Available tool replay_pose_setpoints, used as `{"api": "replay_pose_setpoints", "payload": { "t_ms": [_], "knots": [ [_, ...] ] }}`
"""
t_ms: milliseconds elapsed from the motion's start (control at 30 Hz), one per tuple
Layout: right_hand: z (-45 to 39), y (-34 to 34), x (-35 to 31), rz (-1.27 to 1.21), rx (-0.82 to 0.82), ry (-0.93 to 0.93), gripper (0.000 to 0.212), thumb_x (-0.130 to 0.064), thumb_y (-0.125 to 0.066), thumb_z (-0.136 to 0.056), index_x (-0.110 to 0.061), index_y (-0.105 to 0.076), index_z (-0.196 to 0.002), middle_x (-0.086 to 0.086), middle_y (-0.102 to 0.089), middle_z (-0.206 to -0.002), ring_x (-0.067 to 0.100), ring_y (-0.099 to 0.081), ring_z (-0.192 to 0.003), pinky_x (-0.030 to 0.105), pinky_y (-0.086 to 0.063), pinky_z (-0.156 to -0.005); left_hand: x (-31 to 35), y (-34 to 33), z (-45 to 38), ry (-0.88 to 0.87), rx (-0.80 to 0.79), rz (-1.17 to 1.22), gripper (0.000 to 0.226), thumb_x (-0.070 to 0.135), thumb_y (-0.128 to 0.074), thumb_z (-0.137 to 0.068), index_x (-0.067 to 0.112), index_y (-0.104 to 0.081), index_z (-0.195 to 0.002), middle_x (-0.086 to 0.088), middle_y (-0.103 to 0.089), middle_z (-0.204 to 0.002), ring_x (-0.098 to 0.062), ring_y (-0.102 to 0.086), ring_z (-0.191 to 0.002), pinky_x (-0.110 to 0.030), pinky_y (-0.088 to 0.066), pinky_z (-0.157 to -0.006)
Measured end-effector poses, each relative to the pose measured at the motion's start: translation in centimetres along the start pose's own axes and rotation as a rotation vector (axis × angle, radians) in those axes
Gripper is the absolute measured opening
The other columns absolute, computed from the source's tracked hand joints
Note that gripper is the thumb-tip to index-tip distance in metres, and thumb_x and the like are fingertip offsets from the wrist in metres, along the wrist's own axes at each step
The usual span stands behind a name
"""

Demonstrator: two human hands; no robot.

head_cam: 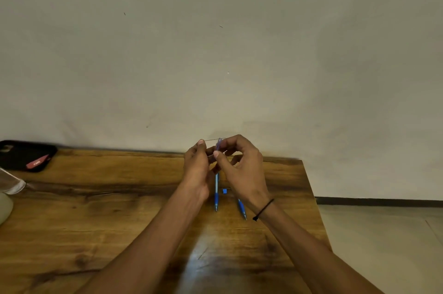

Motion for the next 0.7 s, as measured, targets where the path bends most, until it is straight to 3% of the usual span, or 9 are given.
{"api": "replay_pose_setpoints", "payload": {
  "t_ms": [67,167,267,367,500,600,700],
  "knots": [
    [0.19,-0.26,-0.08,-0.015,-0.016,-0.002,0.015,-0.018,-0.076,-0.088,-0.029,-0.07,-0.097,-0.013,-0.071,-0.095,0.011,-0.066,-0.095,0.039,-0.058,-0.07,-0.02,-0.1,0.04,0.026,0.002,0.014,0.035,0.032,-0.043,-0.113,0.01,-0.061,-0.132,-0.014,-0.076,-0.112,-0.021,-0.079,-0.085,-0.03,-0.06,-0.052],
    [0.33,-0.42,-0.11,-0.027,-0.028,-0.012,0.015,-0.017,-0.077,-0.087,-0.026,-0.072,-0.096,-0.012,-0.071,-0.095,0.013,-0.064,-0.092,0.034,-0.057,-0.07,0.08,-0.17,-0.02,0.045,-0.007,0.06,0.035,0.029,-0.046,-0.112,0.006,-0.061,-0.133,-0.016,-0.074,-0.107,-0.014,-0.079,-0.064,-0.028,-0.058,-0.048],
    [0.41,-0.51,-0.14,-0.013,-0.029,-0.003,0.015,-0.016,-0.078,-0.086,-0.024,-0.071,-0.096,-0.011,-0.069,-0.096,0.012,-0.061,-0.086,0.024,-0.052,-0.068,-0.27,-0.09,-0.48,0.049,-0.022,0.055,0.035,0.027,-0.048,-0.111,0.003,-0.063,-0.131,-0.014,-0.074,-0.101,-0.014,-0.078,-0.063,-0.028,-0.059,-0.052],
    [0.38,-0.45,-0.12,-0.016,-0.045,-0.009,0.016,-0.013,-0.078,-0.086,-0.023,-0.071,-0.097,-0.008,-0.068,-0.096,0.014,-0.06,-0.082,0.028,-0.054,-0.068,-0.54,-0.17,-0.76,0.07,-0.036,0.047,0.037,0.03,-0.049,-0.111,0.002,-0.066,-0.128,-0.015,-0.077,-0.097,-0.019,-0.077,-0.067,-0.031,-0.06,-0.058],
    [0.27,-0.25,-0.05,-0.036,-0.082,-0.03,0.018,-0.011,-0.077,-0.085,-0.022,-0.072,-0.098,-0.006,-0.07,-0.093,0.016,-0.061,-0.083,0.034,-0.056,-0.071,-0.2,-0.22,-0.77,0.087,-0.009,0.059,0.038,0.03,-0.049,-0.111,0.001,-0.063,-0.13,-0.014,-0.08,-0.084,-0.013,-0.062,-0.041,-0.022,-0.048,-0.04],
    [0.3,-0.18,-0.08,-0.024,-0.094,-0.001,0.021,-0.009,-0.075,-0.084,-0.026,-0.071,-0.096,-0.009,-0.07,-0.091,0.013,-0.061,-0.082,0.031,-0.054,-0.069,0.06,-0.09,-0.68,0.083,0.019,0.026,0.038,0.03,-0.047,-0.112,0.002,-0.063,-0.131,-0.015,-0.08,-0.086,-0.011,-0.056,-0.038,-0.018,-0.043,-0.036],
    [0.22,-0.01,0.27,0.008,-0.111,0.007,0.027,-0.008,-0.072,-0.085,-0.031,-0.07,-0.099,-0.01,-0.069,-0.09,0.015,-0.061,-0.083,0.028,-0.051,-0.068,0.11,-0.02,-0.61,0.086,0.043,0.041,0.039,0.028,-0.049,-0.111,0.001,-0.058,-0.138,-0.002,-0.068,-0.061,-0.007,-0.047,-0.037,-0.017,-0.037,-0.033]
  ]
}}
Point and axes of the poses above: each hand's wrist, its own z-axis away from the middle knuckle, its own y-axis out of the back of the hand, x = y × z, the point moved 1 cm from there along -z, towards the middle knuckle
